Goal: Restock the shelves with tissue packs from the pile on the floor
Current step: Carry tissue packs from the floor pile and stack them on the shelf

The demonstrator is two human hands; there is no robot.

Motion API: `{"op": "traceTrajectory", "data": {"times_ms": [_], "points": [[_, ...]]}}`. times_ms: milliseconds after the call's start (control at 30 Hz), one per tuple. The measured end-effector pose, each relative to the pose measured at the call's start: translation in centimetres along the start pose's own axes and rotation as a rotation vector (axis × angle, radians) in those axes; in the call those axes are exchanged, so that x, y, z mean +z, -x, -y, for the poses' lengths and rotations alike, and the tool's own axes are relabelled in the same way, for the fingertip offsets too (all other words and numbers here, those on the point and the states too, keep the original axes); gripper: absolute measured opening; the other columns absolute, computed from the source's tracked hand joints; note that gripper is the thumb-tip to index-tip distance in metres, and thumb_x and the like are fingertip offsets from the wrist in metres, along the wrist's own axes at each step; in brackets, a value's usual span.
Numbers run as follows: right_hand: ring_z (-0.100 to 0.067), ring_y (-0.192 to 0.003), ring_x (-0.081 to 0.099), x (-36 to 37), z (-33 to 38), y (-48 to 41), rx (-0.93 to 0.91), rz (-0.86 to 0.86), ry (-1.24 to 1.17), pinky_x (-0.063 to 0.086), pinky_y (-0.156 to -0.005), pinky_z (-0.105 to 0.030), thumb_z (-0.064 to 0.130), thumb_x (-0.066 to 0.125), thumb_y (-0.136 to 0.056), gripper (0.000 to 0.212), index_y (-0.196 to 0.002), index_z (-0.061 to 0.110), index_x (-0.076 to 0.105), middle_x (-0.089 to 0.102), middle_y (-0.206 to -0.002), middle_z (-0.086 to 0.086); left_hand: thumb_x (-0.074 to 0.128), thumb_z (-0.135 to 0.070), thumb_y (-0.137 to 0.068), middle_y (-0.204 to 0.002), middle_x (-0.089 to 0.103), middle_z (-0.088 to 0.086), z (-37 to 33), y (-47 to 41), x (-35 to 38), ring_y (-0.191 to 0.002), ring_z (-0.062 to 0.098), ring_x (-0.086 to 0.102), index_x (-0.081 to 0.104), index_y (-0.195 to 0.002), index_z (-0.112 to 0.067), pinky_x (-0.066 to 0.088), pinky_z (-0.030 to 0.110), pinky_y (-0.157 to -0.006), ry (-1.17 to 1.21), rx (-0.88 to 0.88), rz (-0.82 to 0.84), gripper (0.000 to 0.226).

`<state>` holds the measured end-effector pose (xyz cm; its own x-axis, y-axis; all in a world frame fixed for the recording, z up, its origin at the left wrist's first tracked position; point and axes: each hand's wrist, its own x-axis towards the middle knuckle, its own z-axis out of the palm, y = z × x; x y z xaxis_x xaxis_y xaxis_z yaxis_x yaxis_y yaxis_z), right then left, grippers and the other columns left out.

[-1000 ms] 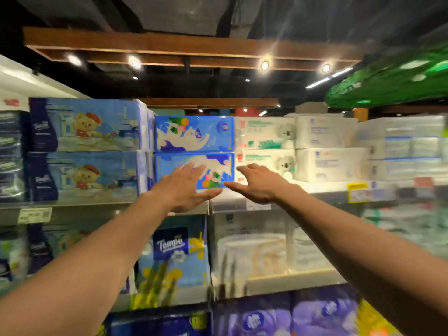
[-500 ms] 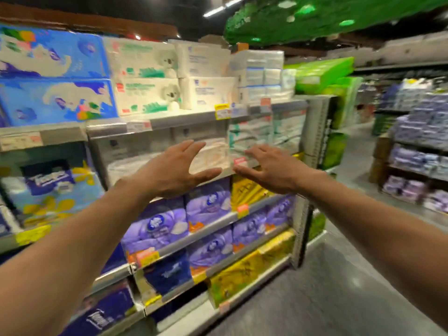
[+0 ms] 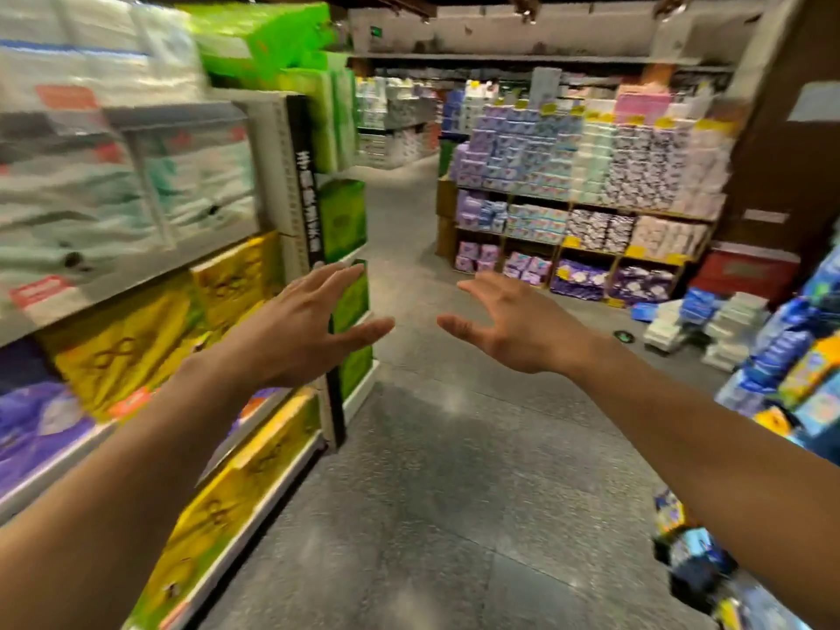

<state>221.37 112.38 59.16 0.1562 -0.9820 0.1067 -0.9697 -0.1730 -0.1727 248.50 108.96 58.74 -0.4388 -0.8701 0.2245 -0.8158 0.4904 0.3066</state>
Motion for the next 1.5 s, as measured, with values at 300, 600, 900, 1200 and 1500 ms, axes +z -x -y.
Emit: {"op": "traceTrajectory", "data": {"times_ms": [300,600,900,1200,1500], "points": [[-0.024,-0.155,0.016,1.3,-20.9,-8.4,0.277,0.012,0.013,0.021,-0.125,-0.049,0.101,0.010,-0.065,0.118,-0.161,0.032,0.020,0.014,-0.169,0.002,0.031,-0.090,-0.075,-0.167,0.015,-0.006,-5.9,-22.6,10.8,-0.150,0.020,0.023,0.013,-0.158,-0.038,0.024,0.042,-0.120,0.032,0.201,0.138,0.099],[-0.025,-0.149,0.030,-0.5,-38.3,-18.4,0.555,-0.151,0.059,0.029,-0.122,-0.045,0.104,0.002,-0.061,0.127,-0.156,0.026,0.033,0.031,-0.163,-0.003,0.024,-0.095,-0.073,-0.165,0.021,-0.002,-10.9,-50.1,18.0,-0.150,0.017,0.024,0.018,-0.158,-0.033,0.021,0.037,-0.123,0.086,0.569,0.193,0.106],[-0.024,-0.151,0.027,-2.7,-58.8,-23.8,0.839,-0.209,0.043,0.028,-0.122,-0.044,0.095,0.012,-0.067,0.116,-0.156,0.025,0.034,0.030,-0.163,-0.004,0.021,-0.097,-0.069,-0.165,0.021,-0.004,-25.2,-73.8,30.0,-0.150,0.015,0.023,0.019,-0.158,-0.034,0.019,0.035,-0.124,0.135,0.809,0.303,0.109],[-0.023,-0.151,0.025,-7.4,-84.2,-32.7,0.900,-0.173,0.019,0.031,-0.121,-0.046,0.084,0.028,-0.084,0.095,-0.158,0.024,0.030,0.028,-0.165,-0.003,0.032,-0.085,-0.079,-0.167,0.017,-0.006,-39.3,-95.9,39.5,-0.151,0.016,0.022,0.015,-0.159,-0.035,0.021,0.033,-0.119,0.134,0.822,0.374,0.096],[-0.023,-0.151,0.026,-8.3,-108.7,-45.1,0.886,-0.129,-0.023,0.027,-0.123,-0.042,0.088,0.036,-0.072,0.109,-0.159,0.023,0.029,0.027,-0.166,-0.003,0.033,-0.084,-0.082,-0.168,0.013,-0.005,-49.3,-118.4,52.7,-0.152,0.018,0.019,0.010,-0.159,-0.039,0.020,0.035,-0.120,0.129,0.820,0.413,0.093]]}}
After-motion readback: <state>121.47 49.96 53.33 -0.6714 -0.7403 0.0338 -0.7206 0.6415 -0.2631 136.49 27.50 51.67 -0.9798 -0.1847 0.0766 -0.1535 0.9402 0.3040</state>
